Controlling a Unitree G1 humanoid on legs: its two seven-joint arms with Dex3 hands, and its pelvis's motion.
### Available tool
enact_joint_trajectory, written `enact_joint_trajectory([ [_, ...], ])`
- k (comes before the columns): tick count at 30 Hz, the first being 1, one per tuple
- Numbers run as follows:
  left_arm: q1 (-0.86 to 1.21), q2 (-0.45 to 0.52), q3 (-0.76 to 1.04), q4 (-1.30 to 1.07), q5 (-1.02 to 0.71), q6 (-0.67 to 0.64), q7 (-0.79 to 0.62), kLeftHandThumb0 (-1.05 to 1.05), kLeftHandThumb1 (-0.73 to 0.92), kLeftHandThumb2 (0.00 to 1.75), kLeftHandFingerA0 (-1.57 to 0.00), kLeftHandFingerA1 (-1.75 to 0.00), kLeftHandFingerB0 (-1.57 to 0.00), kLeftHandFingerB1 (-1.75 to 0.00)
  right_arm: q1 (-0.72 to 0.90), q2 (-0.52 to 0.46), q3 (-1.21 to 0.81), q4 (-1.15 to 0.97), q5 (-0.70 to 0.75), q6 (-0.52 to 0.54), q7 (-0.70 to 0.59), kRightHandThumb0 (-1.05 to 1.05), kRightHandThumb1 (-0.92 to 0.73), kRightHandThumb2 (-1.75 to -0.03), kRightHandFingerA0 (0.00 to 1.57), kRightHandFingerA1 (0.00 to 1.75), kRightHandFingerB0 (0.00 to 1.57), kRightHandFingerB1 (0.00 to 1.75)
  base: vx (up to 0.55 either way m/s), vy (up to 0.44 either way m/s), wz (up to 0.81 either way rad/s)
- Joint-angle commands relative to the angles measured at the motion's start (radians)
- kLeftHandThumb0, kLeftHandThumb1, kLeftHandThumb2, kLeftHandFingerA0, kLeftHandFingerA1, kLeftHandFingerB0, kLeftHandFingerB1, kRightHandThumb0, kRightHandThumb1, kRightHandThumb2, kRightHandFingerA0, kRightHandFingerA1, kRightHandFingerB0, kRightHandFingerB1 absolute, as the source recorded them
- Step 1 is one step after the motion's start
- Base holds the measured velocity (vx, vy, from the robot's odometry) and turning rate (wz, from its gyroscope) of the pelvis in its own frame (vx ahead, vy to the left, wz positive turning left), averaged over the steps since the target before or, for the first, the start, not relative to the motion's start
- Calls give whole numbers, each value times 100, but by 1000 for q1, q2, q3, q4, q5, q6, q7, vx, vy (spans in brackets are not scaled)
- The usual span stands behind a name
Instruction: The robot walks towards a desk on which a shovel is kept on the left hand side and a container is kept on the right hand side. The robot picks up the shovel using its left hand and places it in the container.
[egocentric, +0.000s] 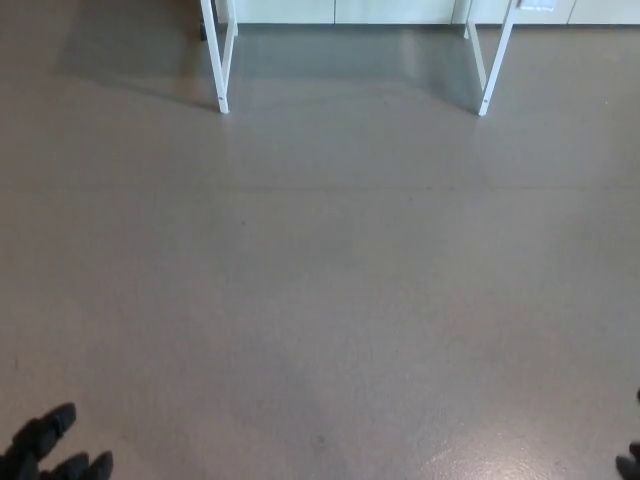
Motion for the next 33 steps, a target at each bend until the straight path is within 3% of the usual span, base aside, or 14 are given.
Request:
enact_joint_trajectory([
  [1, 53, -41, 121, -115, -231, -7, -108, -8, 71, 69, -15, -46, -11, -33, 72, 13, -107, -182, 252, 125, 128, -2, -41, -89, 30, 61, 20, 56, 0, 0, 0],
  [4, 82, -47, 119, -120, -217, -20, -123, -8, 70, 68, -15, -46, -11, -33, 103, 13, -105, -201, 236, 120, 132, -2, -40, -88, 32, 61, 21, 56, 0, 0, 0],
  [5, 98, -50, 117, -119, -210, -28, -133, -8, 71, 69, -15, -47, -11, -33, 120, 14, -107, -208, 235, 122, 135, -2, -59, -55, 40, 56, 26, 46, 0, 0, 0],
  [6, 110, -52, 113, -120, -204, -33, -138, -8, 57, 104, -10, -53, 0, -46, 132, 15, -108, -210, 236, 121, 141, -2, -58, -56, 42, 58, 26, 47, 0, 0, 0],
  [7, 136, -55, 106, -109, -189, -54, -144, -9, 54, 101, -10, -53, 0, -45, 161, 17, -110, -218, 237, 116, 148, -3, -38, -86, 36, 64, 22, 56, 0, 0, 0],
  [9, 179, -65, 104, -122, -192, -54, -154, -9, 55, 102, -9, -53, 0, -46, 200, 13, -111, -231, 236, 119, 161, -3, -57, -56, 41, 58, 26, 47, 0, 0, 0],
  [13, 243, -63, 93, -117, -186, -84, -180, -10, 55, 102, -10, -53, 0, -46, 254, 11, -105, -209, 238, 84, 194, -3, -38, -87, 33, 63, 21, 57, 0, 0, 0],
  [19, 261, -54, 74, -107, -172, -98, -173, -10, 58, 103, -10, -53, 0, -46, 275, 13, -79, -172, 184, 33, 166, -14, -50, -54, 49, 61, 28, 49, 0, 0, 0],
  [20, 204, -46, 72, -26, -155, -96, -138, -7, 62, 106, -11, -54, 0, -46, 243, 3, -55, -152, 144, 39, 137, -10, -34, -84, 40, 65, 24, 57, 0, 0, 0],
  [26, 25, -31, 96, 153, -150, -114, -27, -7, 58, 103, -13, -54, 0, -45, -3, 5, -70, 127, 125, 34, 22, -5, -38, -85, 45, 66, 18, 53, 0, 0, 0],
  [27, -4, -27, 103, 191, -142, -114, 16, -12, 80, 66, -24, -44, -14, -30, -46, 4, -79, 192, 125, 22, 0, -3, -37, -84, 55, 72, 18, 53, 0, 0, 0],
  [28, -37, -19, 109, 244, -131, -125, 58, -8, 77, 64, -23, -45, -14, -30, -91, 5, -91, 260, 128, 17, -27, -3, -37, -84, 55, 72, 17, 54, 0, 0, 0],
  [29, -94, -2, 129, 336, -137, -135, 106, -9, 54, 101, -15, -55, -1, -46, -160, -2, -113, 386, 135, 2, -63, -3, -40, -87, 45, 68, 16, 54, 265, -15, -8],
  [33, -126, 9, 158, 447, -153, -178, 126, -10, 56, 102, -11, -52, 0, -45, -181, -9, -122, 517, 132, -79, -57, -3, -59, -57, 56, 70, 24, 48, -12, -8, 23],
])
